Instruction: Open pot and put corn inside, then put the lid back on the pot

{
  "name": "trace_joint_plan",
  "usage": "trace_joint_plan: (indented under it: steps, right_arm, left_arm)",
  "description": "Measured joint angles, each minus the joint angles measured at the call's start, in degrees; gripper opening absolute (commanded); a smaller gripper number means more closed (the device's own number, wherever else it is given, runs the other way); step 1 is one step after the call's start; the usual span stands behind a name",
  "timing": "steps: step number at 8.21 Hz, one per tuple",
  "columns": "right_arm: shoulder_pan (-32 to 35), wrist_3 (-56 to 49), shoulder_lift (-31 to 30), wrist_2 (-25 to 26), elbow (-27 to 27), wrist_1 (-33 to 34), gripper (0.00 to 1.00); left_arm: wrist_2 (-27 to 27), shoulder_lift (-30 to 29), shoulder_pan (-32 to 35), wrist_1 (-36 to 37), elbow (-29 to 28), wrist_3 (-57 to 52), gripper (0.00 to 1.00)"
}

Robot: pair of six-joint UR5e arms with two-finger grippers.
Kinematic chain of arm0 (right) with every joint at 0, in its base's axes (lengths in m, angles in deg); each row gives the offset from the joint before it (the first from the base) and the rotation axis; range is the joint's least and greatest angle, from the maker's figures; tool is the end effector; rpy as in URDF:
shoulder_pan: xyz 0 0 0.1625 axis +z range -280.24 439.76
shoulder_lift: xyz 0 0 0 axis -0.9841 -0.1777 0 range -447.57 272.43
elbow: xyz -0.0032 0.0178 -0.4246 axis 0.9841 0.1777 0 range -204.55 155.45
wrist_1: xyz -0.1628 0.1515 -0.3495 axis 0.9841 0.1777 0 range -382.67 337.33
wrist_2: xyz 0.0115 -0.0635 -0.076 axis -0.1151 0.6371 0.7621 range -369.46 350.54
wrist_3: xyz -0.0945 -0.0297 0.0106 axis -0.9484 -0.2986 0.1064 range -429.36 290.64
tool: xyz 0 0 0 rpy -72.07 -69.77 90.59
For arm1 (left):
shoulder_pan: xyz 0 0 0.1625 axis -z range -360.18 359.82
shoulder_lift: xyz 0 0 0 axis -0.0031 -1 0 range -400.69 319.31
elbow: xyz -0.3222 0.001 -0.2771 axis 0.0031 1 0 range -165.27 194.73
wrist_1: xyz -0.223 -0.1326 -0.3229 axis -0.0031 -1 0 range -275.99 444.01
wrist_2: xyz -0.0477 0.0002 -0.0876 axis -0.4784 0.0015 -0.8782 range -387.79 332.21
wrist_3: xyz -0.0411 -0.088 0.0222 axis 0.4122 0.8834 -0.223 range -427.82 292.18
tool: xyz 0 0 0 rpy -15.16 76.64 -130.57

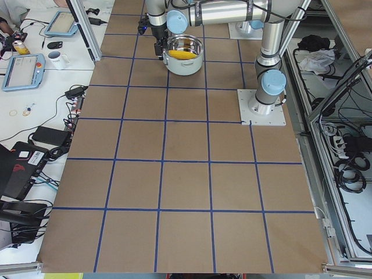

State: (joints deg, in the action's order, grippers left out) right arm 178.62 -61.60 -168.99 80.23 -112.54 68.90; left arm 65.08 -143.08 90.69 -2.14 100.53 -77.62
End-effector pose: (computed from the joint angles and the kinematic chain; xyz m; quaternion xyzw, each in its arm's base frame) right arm 0.2159 -0.5165 0.4300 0.0094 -0.9990 -0.0435 0.0037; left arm -0.1369 -0.5693 0.4150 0.0938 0.9946 0.0396 0.0220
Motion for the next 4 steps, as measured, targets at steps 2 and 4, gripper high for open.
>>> trace_joint_plan:
  steps: [2,4]
  right_arm:
    - [7.25,8.9,1.54,-0.04,-0.12,3.88,0.0]
    - [13.22,15.85,3.81,-0.04,-0.16,8.49,0.0]
  left_arm:
    - [0.26,0.2,-4.53,0.16,-0.12,-5.87,1.0]
    - [0.24,0.89,-8.7,0.26,-0.16,-8.14,1.0]
